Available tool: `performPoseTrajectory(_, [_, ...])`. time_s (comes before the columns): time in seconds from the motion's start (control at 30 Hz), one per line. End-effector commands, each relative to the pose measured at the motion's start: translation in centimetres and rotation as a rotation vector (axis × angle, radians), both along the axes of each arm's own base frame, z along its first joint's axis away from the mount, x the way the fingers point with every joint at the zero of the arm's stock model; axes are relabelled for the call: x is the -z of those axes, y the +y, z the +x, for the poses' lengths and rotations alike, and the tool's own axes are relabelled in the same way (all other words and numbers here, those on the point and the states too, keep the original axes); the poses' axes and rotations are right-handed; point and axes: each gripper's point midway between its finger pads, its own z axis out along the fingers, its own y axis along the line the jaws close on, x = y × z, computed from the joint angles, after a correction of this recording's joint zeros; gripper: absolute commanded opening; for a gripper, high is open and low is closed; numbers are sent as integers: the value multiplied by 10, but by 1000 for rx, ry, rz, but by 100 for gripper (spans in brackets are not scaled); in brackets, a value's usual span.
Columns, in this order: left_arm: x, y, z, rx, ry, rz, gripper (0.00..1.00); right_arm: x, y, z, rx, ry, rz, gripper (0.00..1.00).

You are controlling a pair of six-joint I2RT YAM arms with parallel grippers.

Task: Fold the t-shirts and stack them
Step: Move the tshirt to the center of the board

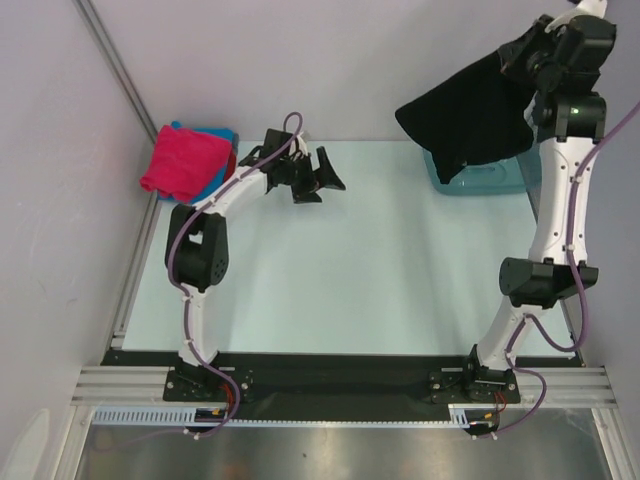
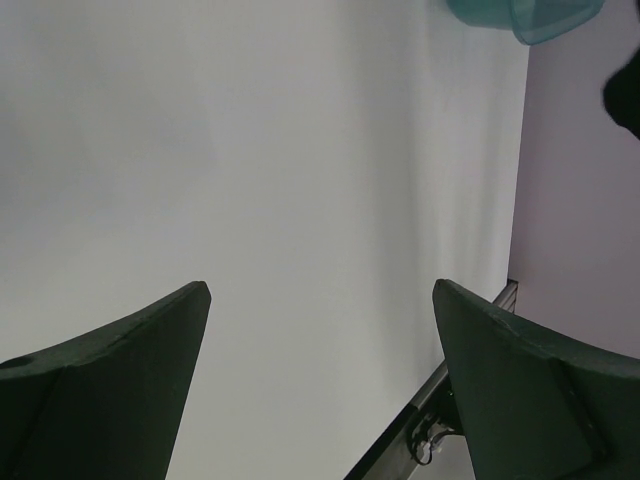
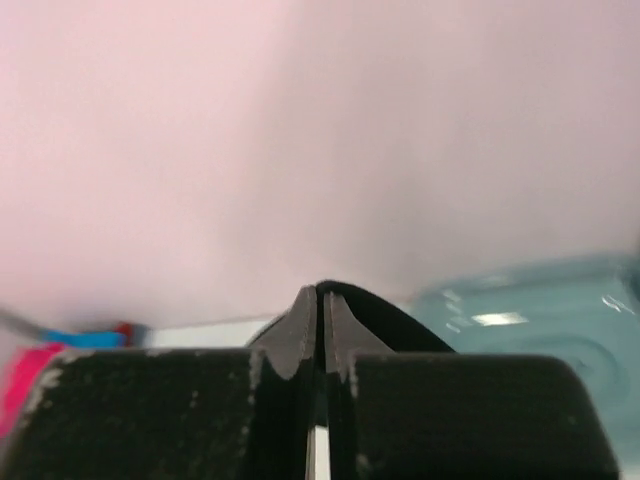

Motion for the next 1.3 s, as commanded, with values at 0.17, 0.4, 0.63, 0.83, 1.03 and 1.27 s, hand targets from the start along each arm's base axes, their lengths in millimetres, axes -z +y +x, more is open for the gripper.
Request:
performPoseTrajectory(0.17, [-36, 25, -3, -166, -89, 25, 100, -111, 101, -89, -564, -271, 181, 0])
performPoseTrajectory(0.4, [-75, 51, -3, -280, -212, 78, 100, -51, 193, -124, -861, -30, 210, 0])
performPoseTrajectory(0.63, [-133, 97, -16, -470, -319, 166, 100, 52, 193, -137, -772, 294, 145, 0])
performPoseTrajectory(0.83, [-193, 123, -37, -559, -461, 152, 100, 134, 198, -134, -771, 496, 90, 0])
performPoseTrajectory(1.03, [-202, 126, -52, -568, -484, 106, 100, 104, 215, -130, -780, 369, 11, 0])
performPoseTrajectory(1.27, [-188, 114, -59, -509, -463, 69, 100, 37, 208, -157, -673, 139, -191, 0])
